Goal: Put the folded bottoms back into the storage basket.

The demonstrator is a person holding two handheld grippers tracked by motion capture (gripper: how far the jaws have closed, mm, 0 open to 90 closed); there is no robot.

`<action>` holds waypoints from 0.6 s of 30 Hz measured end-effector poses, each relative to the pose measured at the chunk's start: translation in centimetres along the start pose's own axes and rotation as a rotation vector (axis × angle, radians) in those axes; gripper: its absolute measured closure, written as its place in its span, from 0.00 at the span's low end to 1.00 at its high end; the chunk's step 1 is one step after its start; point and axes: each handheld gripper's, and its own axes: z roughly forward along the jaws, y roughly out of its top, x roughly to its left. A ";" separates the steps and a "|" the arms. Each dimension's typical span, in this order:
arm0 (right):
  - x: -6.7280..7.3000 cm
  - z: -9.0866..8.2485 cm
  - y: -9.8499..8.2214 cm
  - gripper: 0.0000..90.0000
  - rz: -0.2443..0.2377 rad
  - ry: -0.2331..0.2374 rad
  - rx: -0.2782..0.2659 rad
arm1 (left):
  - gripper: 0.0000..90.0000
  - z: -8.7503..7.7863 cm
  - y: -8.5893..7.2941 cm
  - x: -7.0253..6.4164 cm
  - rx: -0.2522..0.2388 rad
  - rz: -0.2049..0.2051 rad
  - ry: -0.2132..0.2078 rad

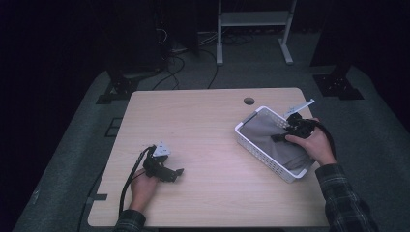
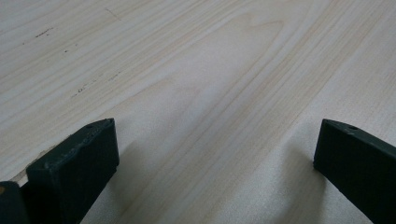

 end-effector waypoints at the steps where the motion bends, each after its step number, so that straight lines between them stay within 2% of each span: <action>1: 0.0 0.1 0.0 0.65 0.000 -0.002 0.003 | 0.00 0.0 0.0 0.0 0.000 0.000 0.000; 14: -0.2 1.4 0.0 0.60 -0.009 -0.034 0.040 | 0.00 0.0 0.0 0.0 0.003 0.000 -0.001; 18: -0.2 1.8 0.1 0.54 -0.012 -0.048 0.057 | 0.00 0.0 0.0 0.0 0.003 0.000 -0.001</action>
